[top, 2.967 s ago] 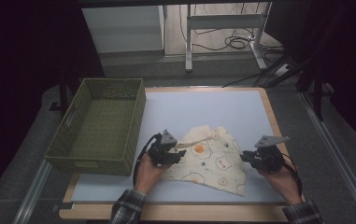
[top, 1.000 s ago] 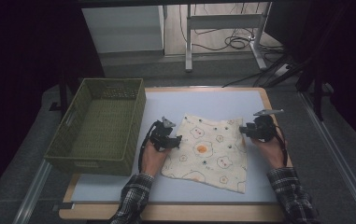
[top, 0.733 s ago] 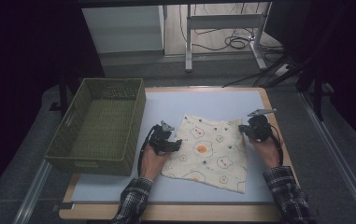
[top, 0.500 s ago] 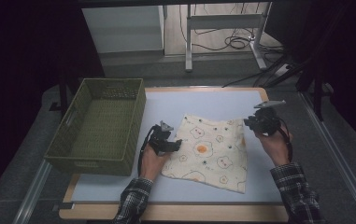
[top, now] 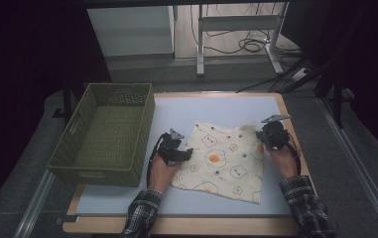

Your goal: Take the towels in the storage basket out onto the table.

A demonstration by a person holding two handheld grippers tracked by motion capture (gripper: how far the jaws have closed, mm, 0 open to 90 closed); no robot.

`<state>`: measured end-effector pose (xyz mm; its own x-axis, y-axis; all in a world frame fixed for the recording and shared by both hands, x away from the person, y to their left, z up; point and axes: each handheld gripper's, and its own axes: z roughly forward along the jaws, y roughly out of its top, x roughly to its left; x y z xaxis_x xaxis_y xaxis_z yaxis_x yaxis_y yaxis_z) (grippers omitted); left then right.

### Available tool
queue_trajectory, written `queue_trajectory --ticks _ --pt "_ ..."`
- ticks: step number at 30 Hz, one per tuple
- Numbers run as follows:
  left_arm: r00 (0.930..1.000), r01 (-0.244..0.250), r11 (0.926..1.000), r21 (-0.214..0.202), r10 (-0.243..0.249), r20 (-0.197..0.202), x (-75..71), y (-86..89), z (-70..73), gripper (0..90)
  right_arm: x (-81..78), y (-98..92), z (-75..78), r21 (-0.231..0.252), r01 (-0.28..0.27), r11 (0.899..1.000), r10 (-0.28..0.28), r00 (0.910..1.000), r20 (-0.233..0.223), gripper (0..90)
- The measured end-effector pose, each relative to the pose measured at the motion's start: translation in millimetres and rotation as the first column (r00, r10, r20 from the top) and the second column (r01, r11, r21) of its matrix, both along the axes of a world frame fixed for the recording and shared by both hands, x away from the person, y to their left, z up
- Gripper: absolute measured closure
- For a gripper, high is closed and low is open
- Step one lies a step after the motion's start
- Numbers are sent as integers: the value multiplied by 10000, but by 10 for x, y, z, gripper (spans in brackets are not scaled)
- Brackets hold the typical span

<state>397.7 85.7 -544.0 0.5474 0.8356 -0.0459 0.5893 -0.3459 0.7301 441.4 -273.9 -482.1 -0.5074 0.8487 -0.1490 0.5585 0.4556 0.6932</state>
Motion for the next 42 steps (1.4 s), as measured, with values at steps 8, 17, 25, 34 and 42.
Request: queue_trajectory --ticks 8,17,25,34,42 --pt "10000 -2 10000 -49 2 -19 2 4 -1 300 -95 -164 359 268 353 9990 -365 9984 443 609" --pt "9994 218 9997 -54 -216 276 -205 69 177 344 -500 -241 106 939 -720 9930 769 9958 -495 650" --pt "9938 1104 9937 -207 -1101 162 -684 95 217 461 -1029 -154 -89 1384 -1883 9723 2034 9735 -1046 706" --pt "9912 1321 9901 -484 -1325 -54 -1103 286 113 534 -1712 -175 -219 1864 -2942 9374 3207 9378 -1329 672" --pt "9941 1069 9939 -273 -1073 -150 -1121 274 21 702 -1826 -113 -349 1364 -3212 9371 3368 9348 -1130 850"
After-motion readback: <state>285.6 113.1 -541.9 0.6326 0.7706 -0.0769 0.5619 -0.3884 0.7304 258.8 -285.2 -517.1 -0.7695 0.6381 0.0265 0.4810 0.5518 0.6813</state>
